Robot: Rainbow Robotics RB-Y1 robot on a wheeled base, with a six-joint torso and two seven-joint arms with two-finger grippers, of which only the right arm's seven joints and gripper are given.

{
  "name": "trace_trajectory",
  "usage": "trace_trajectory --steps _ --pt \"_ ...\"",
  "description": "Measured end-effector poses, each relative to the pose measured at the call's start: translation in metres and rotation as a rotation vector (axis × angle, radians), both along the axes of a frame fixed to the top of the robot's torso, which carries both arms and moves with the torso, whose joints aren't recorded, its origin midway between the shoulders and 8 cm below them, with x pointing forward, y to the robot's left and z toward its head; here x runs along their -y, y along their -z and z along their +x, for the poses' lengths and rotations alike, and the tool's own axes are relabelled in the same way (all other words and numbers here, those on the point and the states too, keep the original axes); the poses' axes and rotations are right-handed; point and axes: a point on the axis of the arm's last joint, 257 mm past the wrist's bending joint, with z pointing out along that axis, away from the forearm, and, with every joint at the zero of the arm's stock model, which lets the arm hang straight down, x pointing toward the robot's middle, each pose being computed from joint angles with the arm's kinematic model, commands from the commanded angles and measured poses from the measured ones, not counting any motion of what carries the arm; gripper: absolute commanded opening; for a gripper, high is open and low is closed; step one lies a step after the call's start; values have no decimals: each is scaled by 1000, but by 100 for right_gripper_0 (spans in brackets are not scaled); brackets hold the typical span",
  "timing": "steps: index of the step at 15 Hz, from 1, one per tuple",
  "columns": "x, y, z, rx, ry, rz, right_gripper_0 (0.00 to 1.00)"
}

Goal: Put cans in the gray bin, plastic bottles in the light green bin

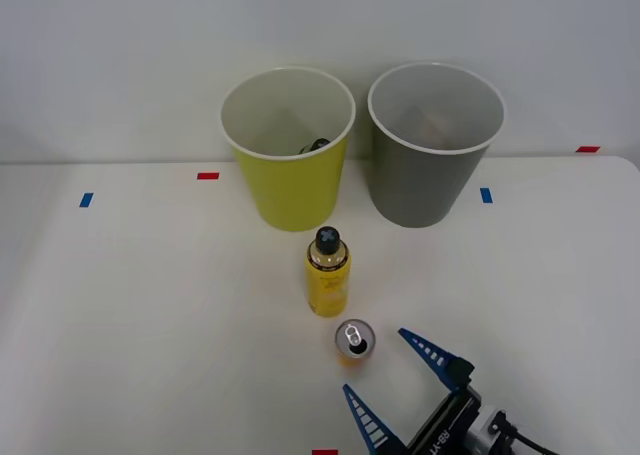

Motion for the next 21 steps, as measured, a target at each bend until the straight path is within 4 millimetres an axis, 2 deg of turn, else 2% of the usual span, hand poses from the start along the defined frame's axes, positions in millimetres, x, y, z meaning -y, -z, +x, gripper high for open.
trace_trajectory --steps 2,9,16,21 --pt "-6 3 3 6 -11 -28 100" --pt "-24 10 32 -8 6 -101 100" --pt "-41 9 37 -27 3 -81 100" --pt "-38 7 44 -31 20 -77 100"
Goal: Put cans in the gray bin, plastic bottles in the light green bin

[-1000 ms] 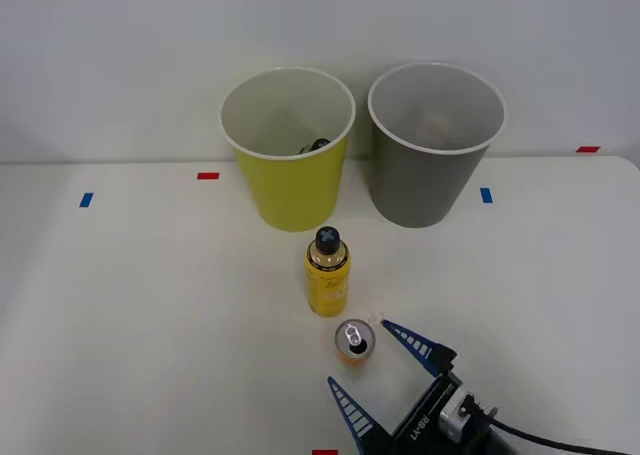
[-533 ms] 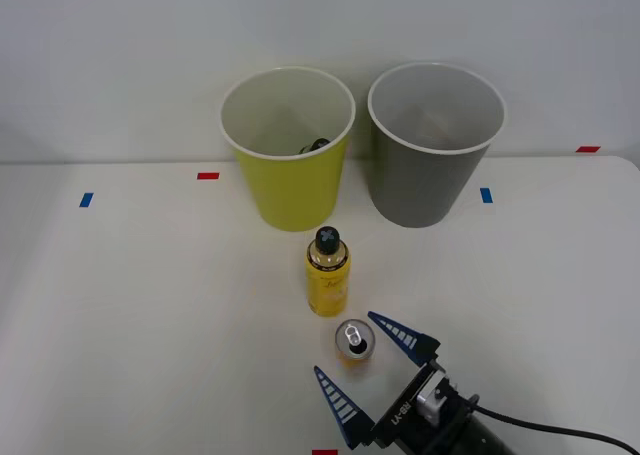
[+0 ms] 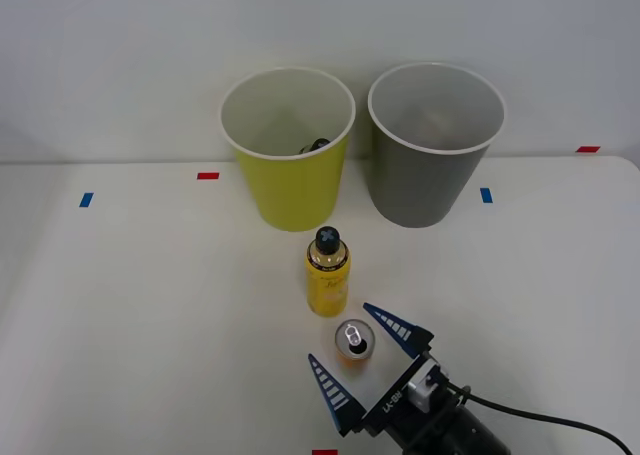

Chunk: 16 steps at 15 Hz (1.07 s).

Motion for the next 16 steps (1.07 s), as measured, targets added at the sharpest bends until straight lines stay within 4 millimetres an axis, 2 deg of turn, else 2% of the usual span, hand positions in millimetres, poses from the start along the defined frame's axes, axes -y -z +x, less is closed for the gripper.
trace_trajectory --steps 8,16 --pt "6 -2 -4 11 -1 6 100" --pt "-6 -3 -1 21 9 -3 100"
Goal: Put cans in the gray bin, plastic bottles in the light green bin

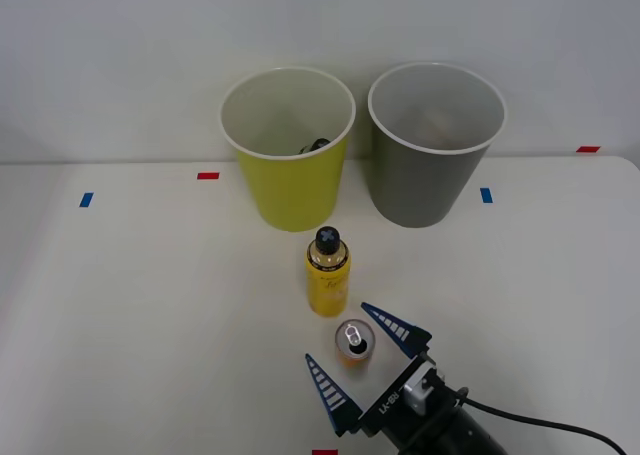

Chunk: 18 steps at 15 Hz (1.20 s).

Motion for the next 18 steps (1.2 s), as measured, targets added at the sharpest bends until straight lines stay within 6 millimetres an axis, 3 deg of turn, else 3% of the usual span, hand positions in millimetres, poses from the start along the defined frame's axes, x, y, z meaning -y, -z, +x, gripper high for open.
trace_trajectory --steps 7,14,15,17,18 --pt "-17 -6 7 4 20 12 100" --pt "-2 -2 7 7 33 -10 100" --pt "-2 -2 7 9 33 -11 97" --pt "-2 -3 6 13 33 -12 78" --pt "-2 -4 6 16 32 -13 54"
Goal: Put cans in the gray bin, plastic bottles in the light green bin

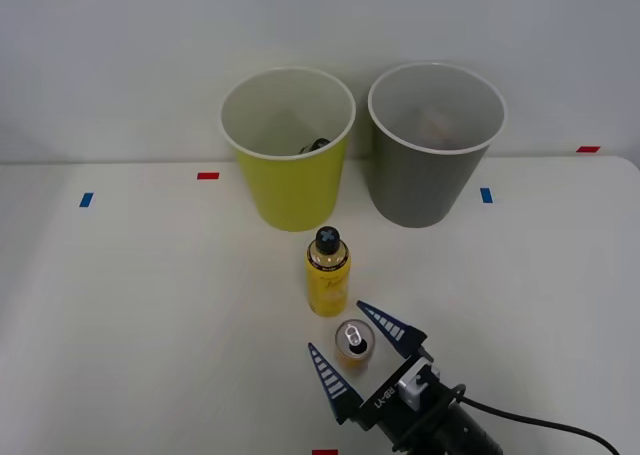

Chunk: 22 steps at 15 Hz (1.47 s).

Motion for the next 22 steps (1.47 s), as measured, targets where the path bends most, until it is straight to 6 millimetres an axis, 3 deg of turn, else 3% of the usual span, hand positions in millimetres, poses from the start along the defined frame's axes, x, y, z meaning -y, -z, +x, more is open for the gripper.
trace_trajectory --steps 1,3,4,10,13,15,18,22 --pt "0 -1 0 2 -1 0 34" --pt "-1 -2 -1 0 0 9 14" --pt "-1 -2 -2 -2 2 15 10" --pt "6 -1 -10 -14 23 52 6" --pt "22 -6 -22 -40 59 98 5" --pt "42 -21 -31 -48 90 139 5" --pt "76 -61 -39 -35 120 214 5" --pt "114 -108 -34 8 152 284 4"
